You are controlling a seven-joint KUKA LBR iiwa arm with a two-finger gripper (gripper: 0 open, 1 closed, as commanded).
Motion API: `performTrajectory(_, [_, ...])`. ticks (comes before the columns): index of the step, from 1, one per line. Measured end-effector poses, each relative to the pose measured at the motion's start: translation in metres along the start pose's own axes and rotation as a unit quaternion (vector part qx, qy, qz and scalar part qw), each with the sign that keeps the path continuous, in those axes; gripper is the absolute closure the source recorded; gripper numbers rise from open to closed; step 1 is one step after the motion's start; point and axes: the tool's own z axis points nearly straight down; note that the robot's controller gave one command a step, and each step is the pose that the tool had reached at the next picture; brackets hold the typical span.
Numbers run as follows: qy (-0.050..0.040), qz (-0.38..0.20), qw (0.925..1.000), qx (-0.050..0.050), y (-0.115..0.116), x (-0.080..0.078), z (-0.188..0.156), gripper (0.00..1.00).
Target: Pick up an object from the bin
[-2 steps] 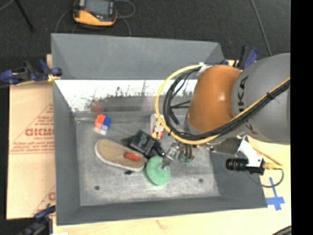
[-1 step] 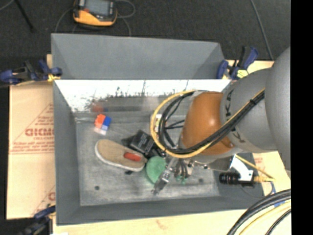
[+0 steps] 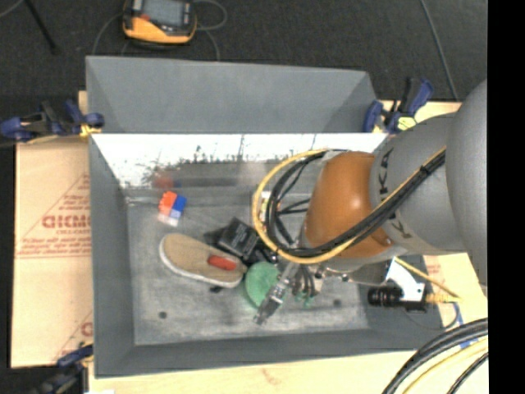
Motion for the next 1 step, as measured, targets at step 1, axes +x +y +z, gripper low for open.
performTrajectory(1, [-0.0015, 0.039, 0.9992, -0.002, 0.0048, -0.0115, 0.0666, 1.0])
